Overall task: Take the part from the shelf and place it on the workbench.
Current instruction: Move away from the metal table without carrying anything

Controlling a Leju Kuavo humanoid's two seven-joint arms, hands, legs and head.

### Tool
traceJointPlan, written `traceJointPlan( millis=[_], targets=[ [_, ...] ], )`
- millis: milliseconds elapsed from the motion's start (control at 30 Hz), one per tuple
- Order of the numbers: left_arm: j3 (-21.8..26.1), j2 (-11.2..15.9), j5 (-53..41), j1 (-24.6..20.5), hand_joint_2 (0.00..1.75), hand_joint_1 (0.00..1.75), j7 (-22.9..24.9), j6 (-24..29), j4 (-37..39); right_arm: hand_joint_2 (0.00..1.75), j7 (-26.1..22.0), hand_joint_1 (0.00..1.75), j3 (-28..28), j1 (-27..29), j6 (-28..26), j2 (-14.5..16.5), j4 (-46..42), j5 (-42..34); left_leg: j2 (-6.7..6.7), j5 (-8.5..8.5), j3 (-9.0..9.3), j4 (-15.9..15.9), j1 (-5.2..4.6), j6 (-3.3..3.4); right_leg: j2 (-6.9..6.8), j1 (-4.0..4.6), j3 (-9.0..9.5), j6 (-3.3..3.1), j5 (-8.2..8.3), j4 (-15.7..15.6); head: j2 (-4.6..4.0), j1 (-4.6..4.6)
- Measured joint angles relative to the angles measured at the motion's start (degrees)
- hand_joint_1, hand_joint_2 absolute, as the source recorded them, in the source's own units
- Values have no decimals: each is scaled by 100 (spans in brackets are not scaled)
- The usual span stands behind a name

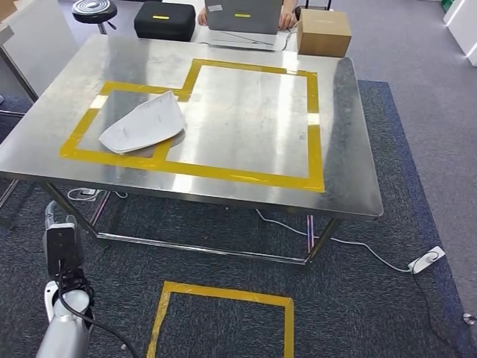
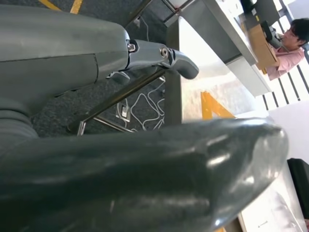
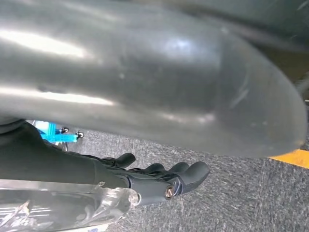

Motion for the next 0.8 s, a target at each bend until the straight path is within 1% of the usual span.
traceJointPlan(
  millis=[33, 67, 100, 133, 167, 200, 233, 267, 300, 367, 400, 433, 467, 500, 533, 567, 600, 633, 667, 700, 733, 767, 800],
  targets=[
    [0, 1, 0, 4, 0, 0, 0, -2, 0, 0, 3, 0, 1, 1, 2, 0, 0, 3, -4, 14, -22, 1, -4, 5, 0, -3, -133, 10, -142, 341, 0, 0],
    [0, 1, 1, 7, 0, 0, 0, -3, 0, 0, 6, 0, 1, 3, 3, 0, 0, 4, -12, 28, -40, 2, -7, 5, 0, -2, -178, 11, -178, 504, 0, 1],
    [0, 2, 0, 8, 0, 0, 0, -3, 0, 0, 8, 0, 2, 4, 4, 0, 0, 6, -26, 42, -53, 3, -11, -1, 3, -2, -107, 2, -102, 432, 0, 0],
    [0, 1, 0, 7, 0, 0, 0, -3, 0, 0, 10, 0, 2, 4, 4, 0, 0, 7, -44, 55, -60, 4, -12, -11, 13, -1, 71, -16, 60, 140, 1, -1],
    [-1, 0, -1, 3, 0, 0, 0, -3, 0, 0, 10, 0, 3, 2, 3, 0, 0, 7, -64, 67, -64, 4, -12, -25, 56, -2, 323, -41, 243, -302, 0, -1],
    [0, -1, -2, -5, 0, 0, 0, -3, 0, 0, 10, 0, 4, -2, 3, 1, 0, 8, -83, 80, -75, 9, -19, -46, 106, -2, 556, -65, 370, -716, 0, -3],
    [1, -1, -2, -14, 0, 0, -1, -3, 0, 0, 8, 0, 5, -5, 3, 1, 0, 8, -102, 98, -93, 13, -22, -73, 151, -1, 713, -87, 446, -1012, 1, -5],
    [1, -1, -3, -20, 0, 0, -1, -4, 0, 0, 7, 0, 5, -6, 3, 1, 0, 8, -118, 119, -114, 15, -20, -105, 184, 4, 791, -108, 467, -1170, 1, -7],
    [1, -1, -4, -22, 0, 0, -2, -5, 0, 0, 5, 0, 6, -5, 3, 1, 0, 8, -133, 142, -134, 11, -17, -141, 181, 15, 796, -128, 466, -1189, 1, -8],
    [1, -1, -5, -17, 0, 0, -2, -7, 0, 0, 4, 0, 7, 0, 3, 2, 0, 9, -146, 156, -160, 6, -5, -207, 135, 12, 771, -200, 516, -1205, 0, -9],
    [1, -1, -5, -17, 0, 0, -3, -8, 0, 0, 4, 0, 7, -1, 3, 3, 0, 10, -131, 85, -198, 74, -6, -233, 105, 2, 760, -242, 548, -1228, 0, -18],
    [0, 0, -5, -23, 0, 0, -4, -8, 0, 0, 4, 0, 7, -4, 3, 4, 0, 9, -104, -55, -278, 249, -9, -255, 72, -12, 745, -280, 580, -1253, 0, -32],
    [-1, 1, -5, -27, 0, 0, -5, -8, 0, 0, 4, 0, 8, -5, 3, 5, 0, 9, -70, -260, -408, 550, -8, -274, 38, -19, 723, -304, 604, -1264, 0, -45],
    [-1, 3, -5, -30, 0, 0, -6, -9, 0, 0, 4, 0, 8, -1, 3, 4, 0, 8, -51, -481, -572, 942, -9, -293, 5, -18, 694, -315, 620, -1265, 1, -57],
    [0, 5, -5, -26, 0, 0, -7, -11, 0, 0, 4, 0, 8, 4, 3, 4, 0, 8, -42, -651, -723, 1313, -7, -310, -31, -16, 667, -317, 635, -1264, 1, -61],
    [1, 7, -5, -17, 0, 0, -7, -13, 0, 0, 4, 0, 8, 9, 2, 4, 0, 8, -38, -728, -808, 1554, -7, -322, -70, -15, 642, -314, 650, -1262, 1, -61],
    [1, 7, -5, -10, 0, 0, -7, -14, 0, 0, 4, 0, 8, 10, 2, 4, 0, 8, -31, -691, -788, 1580, -6, -328, -109, -14, 622, -306, 663, -1260, 1, -62],
    [2, 8, -5, -7, 0, 0, -7, -14, 0, 0, 4, 0, 8, 9, 2, 5, 0, 8, -13, -556, -654, 1382, -5, -330, -146, -15, 610, -296, 673, -1256, 0, -62],
    [2, 8, -5, -8, 0, 0, -7, -14, 0, 0, 4, 0, 8, 6, 2, 6, 0, 8, 42, -366, -422, 1003, -4, -332, -183, -17, 603, -282, 680, -1247, 0, -62],
    [1, 8, -5, -15, 0, 0, -7, -14, 0, 0, 4, 0, 8, 4, 2, 6, 0, 7, 145, -226, -181, 587, -13, -337, -215, -5, 595, -260, 681, -1231, 0, -64],
    [1, 5, -6, -25, 0, 0, -7, -14, -1, 0, 4, 0, 8, 2, 2, 5, 0, 5, 221, -129, -3, 256, -17, -317, -242, 12, 582, -239, 678, -1205, 0, -68],
    [0, 2, -6, -29, 0, 0, -8, -15, -1, 0, 4, 0, 8, 0, 2, 4, 0, 3, 280, -86, 99, 45, -24, -287, -271, 32, 569, -217, 678, -1186, 0, -63],
    [-1, -1, -7, -27, 0, 0, -8, -15, -2, 0, 4, 0, 8, 0, 2, 3, 0, 0, 291, -92, 112, -22, -36, -245, -300, 50, 560, -193, 682, -1177, 1, -61]
  ],
)
